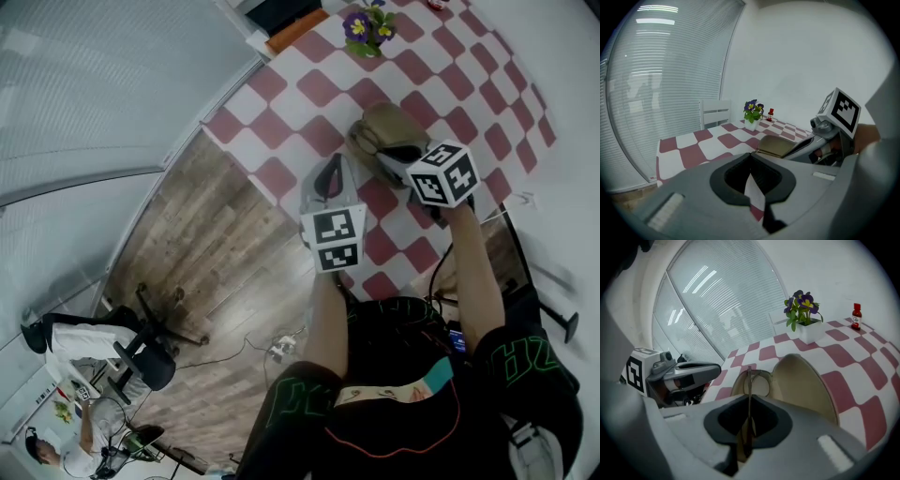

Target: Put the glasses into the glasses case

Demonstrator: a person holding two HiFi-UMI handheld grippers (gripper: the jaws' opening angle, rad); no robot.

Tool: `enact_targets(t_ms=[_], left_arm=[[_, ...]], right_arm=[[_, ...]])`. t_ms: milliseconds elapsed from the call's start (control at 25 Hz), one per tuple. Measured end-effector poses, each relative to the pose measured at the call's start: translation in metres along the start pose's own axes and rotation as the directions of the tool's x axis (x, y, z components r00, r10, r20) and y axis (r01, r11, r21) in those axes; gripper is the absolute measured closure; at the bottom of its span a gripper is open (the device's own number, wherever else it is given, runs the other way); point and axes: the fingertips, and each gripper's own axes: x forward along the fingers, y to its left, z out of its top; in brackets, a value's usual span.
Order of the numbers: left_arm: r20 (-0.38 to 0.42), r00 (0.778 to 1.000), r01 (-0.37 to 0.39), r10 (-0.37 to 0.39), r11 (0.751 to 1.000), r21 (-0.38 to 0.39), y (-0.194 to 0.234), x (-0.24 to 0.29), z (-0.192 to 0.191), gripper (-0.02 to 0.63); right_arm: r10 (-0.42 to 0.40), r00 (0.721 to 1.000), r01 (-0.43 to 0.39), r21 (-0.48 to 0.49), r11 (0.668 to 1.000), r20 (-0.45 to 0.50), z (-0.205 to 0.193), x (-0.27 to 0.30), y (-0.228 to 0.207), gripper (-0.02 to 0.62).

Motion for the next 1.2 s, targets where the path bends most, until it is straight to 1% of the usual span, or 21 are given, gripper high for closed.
enact_targets(t_ms=[160, 320, 560, 600, 640, 680, 1000, 1200], left_arm=[[-0.008, 1.000, 0.004, -0.004, 1.000, -0.002, -0.001, 0.003, -0.001, 0.597], [-0.010, 1.000, 0.005, -0.005, 1.000, -0.005, -0.001, 0.003, -0.002, 0.597], [-0.010, 1.000, -0.001, 0.001, 1.000, -0.010, 0.002, 0.003, -0.003, 0.597], [-0.009, 1.000, -0.003, 0.003, 1.000, -0.012, 0.002, 0.003, -0.003, 0.597], [-0.008, 1.000, -0.004, 0.004, 1.000, -0.014, 0.002, 0.002, -0.003, 0.597], [-0.006, 1.000, -0.004, 0.004, 1.000, -0.016, 0.003, 0.002, -0.003, 0.597], [0.006, 1.000, -0.005, 0.005, 1.000, -0.014, -0.002, -0.004, -0.002, 0.597], [0.024, 1.000, -0.006, 0.006, 1.000, -0.018, -0.007, -0.011, 0.001, 0.597]], right_arm=[[0.014, 0.999, -0.015, -0.009, 1.000, -0.037, -0.005, 0.002, 0.001, 0.577], [0.017, 0.998, -0.018, -0.020, 1.000, -0.054, -0.007, 0.004, 0.002, 0.577], [-0.005, 0.998, 0.002, -0.040, 0.999, -0.066, -0.009, 0.006, 0.000, 0.574], [-0.008, 0.998, 0.005, -0.047, 0.999, -0.068, -0.009, 0.006, 0.000, 0.561], [-0.010, 0.998, 0.006, -0.051, 0.999, -0.069, -0.009, 0.006, 0.000, 0.523], [-0.011, 0.998, 0.008, -0.052, 0.999, -0.069, -0.009, 0.006, 0.000, 0.508], [-0.056, 0.998, 0.056, -0.044, 0.997, -0.005, -0.002, -0.008, -0.004, 0.506], [-0.066, 0.995, 0.069, -0.037, 0.997, 0.081, 0.006, -0.021, -0.001, 0.506]])
